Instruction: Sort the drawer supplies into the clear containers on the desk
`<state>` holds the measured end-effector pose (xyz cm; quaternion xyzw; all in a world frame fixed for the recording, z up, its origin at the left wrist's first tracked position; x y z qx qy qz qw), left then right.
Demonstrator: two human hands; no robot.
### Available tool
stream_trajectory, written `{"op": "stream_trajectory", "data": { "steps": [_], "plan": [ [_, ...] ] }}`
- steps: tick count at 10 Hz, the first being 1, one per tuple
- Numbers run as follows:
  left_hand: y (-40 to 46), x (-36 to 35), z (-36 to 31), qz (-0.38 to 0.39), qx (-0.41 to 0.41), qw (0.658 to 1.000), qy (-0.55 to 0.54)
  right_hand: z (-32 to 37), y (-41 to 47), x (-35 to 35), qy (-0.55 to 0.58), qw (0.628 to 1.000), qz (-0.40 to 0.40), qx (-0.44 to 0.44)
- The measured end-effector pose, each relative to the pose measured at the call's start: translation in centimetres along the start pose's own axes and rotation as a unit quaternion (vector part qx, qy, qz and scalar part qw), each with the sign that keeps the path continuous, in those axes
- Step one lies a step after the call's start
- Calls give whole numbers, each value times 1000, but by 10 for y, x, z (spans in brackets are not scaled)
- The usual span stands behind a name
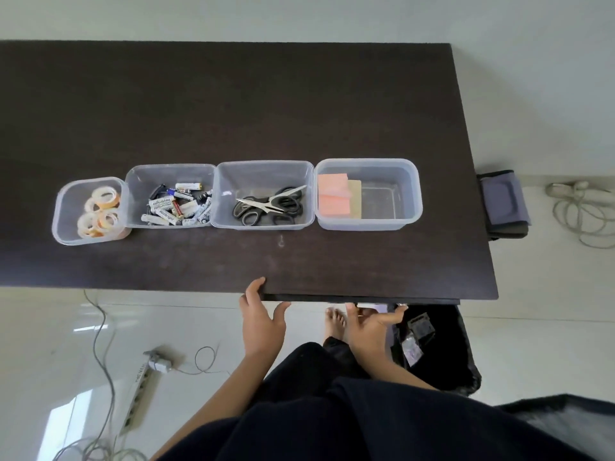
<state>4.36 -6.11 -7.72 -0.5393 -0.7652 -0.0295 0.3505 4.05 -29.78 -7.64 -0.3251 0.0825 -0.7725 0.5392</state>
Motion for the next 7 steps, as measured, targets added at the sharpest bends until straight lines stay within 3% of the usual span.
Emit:
{"op": "stream_trajectory", "data": {
  "steps": [1, 3, 4, 5, 7],
  "plan": [
    [5, 0, 0, -38, 24, 998, -53, 0, 16, -5, 0, 999, -14, -35],
    [6, 1, 0, -41, 11, 996, -73, -39, 47, -26, -28, 995, 40, -84],
    [6, 0, 3, -19, -9, 998, -59, -31, 44, -19, -37, 997, 14, -62],
    [-2, 0, 4, 15, -41, 999, -30, -23, 33, -15, 33, 996, -26, -78],
    [-25, 13, 40, 139, -140, 970, 144, -7, 1, -1, 190, 969, -97, -122]
  ]
}}
Point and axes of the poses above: each hand's wrist, its own y-axis towards the middle knuckle, its own x-axis out of the back of the hand, z = x × y, the point moved 8 cm from there along y, towards the middle knuckle, and after that the axes turned 1 degree about -x, right-handed, at the moved point
